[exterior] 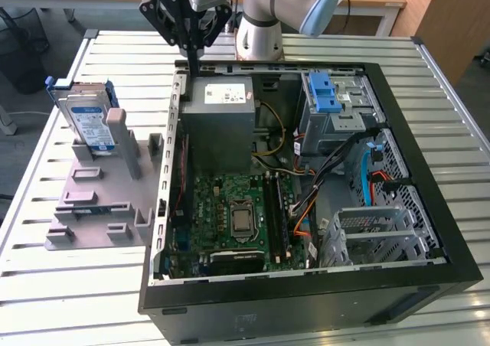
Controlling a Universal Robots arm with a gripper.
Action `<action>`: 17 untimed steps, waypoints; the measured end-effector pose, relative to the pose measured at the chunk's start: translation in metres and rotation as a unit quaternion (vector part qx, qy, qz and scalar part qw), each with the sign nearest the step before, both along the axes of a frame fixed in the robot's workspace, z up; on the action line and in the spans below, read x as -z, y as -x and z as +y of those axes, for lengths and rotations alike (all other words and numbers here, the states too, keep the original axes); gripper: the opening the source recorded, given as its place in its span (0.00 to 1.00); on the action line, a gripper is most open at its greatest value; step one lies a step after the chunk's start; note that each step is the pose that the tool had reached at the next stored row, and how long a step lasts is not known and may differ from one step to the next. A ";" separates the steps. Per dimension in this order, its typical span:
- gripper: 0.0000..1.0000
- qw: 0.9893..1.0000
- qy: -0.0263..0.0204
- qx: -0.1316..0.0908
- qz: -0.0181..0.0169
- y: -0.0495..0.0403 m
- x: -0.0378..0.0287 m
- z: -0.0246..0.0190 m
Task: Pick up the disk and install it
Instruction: 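Reach for the disk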
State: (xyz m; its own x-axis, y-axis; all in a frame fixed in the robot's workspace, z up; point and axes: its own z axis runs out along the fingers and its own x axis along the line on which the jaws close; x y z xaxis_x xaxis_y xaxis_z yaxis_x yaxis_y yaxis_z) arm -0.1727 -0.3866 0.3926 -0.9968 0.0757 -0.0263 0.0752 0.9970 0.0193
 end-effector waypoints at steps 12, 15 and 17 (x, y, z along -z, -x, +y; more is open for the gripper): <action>0.11 1.000 0.000 0.000 0.000 0.0107 0.0002 0.0037; 0.11 1.000 0.000 0.000 0.000 0.0133 0.0004 0.0068; 0.11 1.000 0.000 0.000 0.000 0.0148 0.0005 0.0083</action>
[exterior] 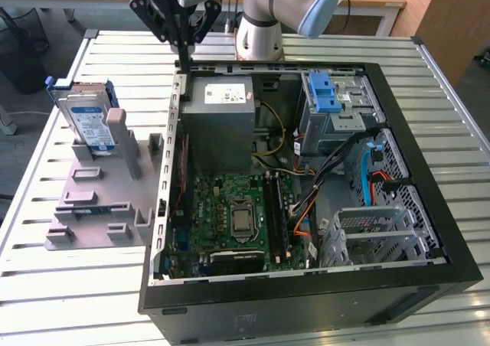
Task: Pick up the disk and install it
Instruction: 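Reach for the disk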
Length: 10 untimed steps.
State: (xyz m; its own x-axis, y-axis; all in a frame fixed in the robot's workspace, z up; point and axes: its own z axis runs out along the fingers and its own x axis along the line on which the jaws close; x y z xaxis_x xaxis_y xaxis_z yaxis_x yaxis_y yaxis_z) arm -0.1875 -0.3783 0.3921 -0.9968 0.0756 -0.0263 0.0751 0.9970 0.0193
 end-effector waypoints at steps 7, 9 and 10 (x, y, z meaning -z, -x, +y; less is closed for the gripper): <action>0.11 1.000 0.000 0.000 0.000 0.0072 0.0003 0.0039; 0.11 1.000 0.000 0.000 0.000 0.0099 0.0004 0.0045; 0.11 1.000 0.000 0.000 0.000 0.0112 0.0005 0.0048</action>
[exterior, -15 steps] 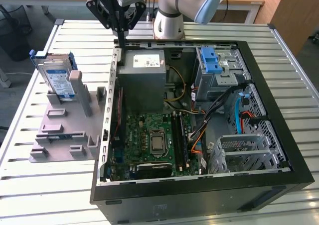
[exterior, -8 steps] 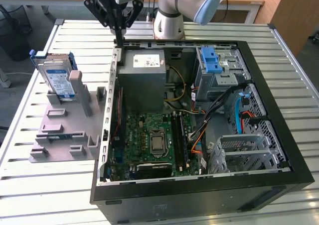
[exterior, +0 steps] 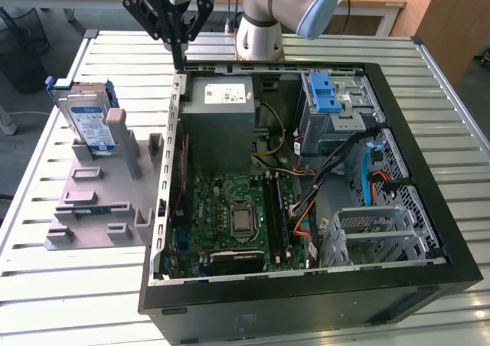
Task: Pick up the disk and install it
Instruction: 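Reach for the disk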
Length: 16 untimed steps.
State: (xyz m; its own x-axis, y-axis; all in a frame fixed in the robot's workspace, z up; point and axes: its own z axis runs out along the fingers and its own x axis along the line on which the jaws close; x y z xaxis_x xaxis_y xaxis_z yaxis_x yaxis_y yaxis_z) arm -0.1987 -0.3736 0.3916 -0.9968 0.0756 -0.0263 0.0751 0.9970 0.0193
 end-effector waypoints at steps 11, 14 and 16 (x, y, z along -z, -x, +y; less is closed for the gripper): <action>0.11 1.000 0.000 0.000 0.000 0.0150 0.0004 0.0042; 0.11 1.000 0.000 0.000 0.000 0.0191 0.0005 0.0051; 0.11 1.000 0.000 0.000 0.000 0.0200 0.0005 0.0052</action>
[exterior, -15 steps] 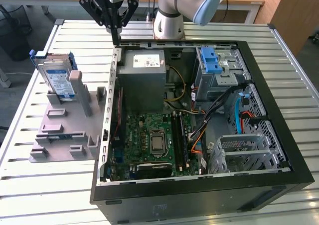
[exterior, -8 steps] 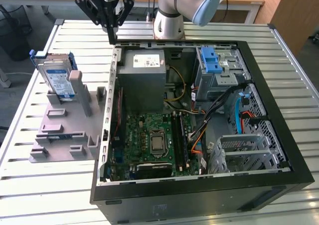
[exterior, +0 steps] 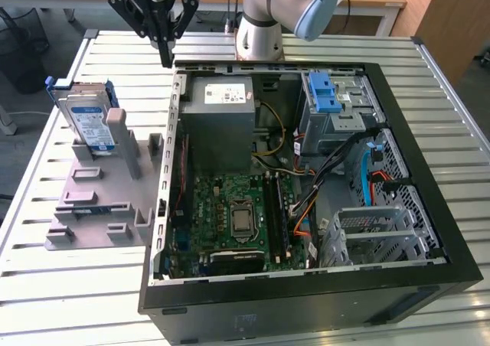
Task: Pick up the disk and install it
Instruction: 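Reach for the disk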
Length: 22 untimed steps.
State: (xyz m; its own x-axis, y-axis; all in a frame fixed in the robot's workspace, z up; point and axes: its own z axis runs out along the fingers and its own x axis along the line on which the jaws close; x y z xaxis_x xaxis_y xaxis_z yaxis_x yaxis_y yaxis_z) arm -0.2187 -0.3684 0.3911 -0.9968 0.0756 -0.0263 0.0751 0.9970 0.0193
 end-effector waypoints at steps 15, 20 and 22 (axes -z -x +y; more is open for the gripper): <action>0.11 1.000 0.000 0.000 0.000 0.0054 0.0001 0.0000; 0.11 1.000 0.000 0.000 0.000 0.0107 0.0002 0.0001; 0.11 1.000 0.000 0.000 0.000 0.0126 0.0002 0.0001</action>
